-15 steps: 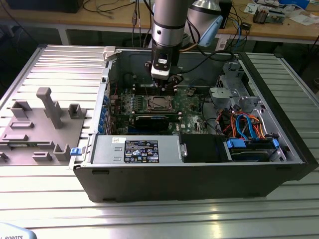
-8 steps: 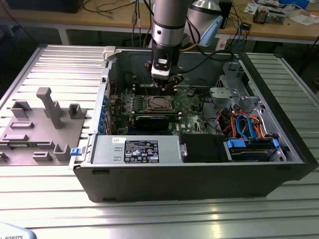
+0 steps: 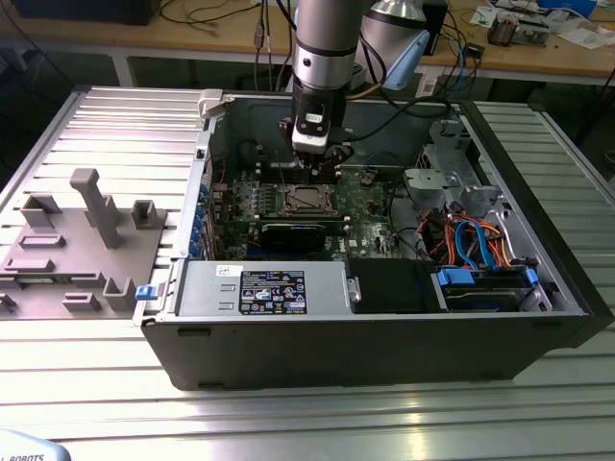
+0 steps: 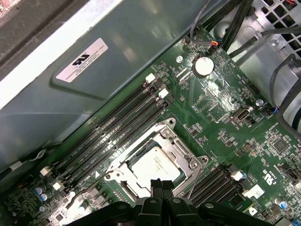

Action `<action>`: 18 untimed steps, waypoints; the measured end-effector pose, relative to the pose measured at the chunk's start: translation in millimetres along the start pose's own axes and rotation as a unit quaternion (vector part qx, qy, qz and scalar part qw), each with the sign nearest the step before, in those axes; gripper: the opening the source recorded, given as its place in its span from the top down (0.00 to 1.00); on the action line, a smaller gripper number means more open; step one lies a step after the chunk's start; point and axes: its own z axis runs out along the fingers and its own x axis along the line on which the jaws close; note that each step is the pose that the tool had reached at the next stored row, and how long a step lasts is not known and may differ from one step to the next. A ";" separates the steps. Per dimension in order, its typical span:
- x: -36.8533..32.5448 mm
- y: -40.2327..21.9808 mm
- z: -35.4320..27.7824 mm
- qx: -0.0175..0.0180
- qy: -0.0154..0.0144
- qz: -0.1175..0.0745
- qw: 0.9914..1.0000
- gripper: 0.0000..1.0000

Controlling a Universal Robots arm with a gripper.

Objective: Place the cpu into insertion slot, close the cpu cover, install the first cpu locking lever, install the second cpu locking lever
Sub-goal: 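Install the first cpu locking lever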

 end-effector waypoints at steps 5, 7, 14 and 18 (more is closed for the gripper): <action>0.0 0.0 0.0 0.000 0.000 -0.002 1.000 0.89; 0.0 0.0 0.0 0.000 0.000 -0.003 1.000 0.89; 0.0 0.0 0.0 0.000 0.000 -0.005 1.000 0.89; 0.0 0.0 0.0 0.000 0.000 -0.006 1.000 0.89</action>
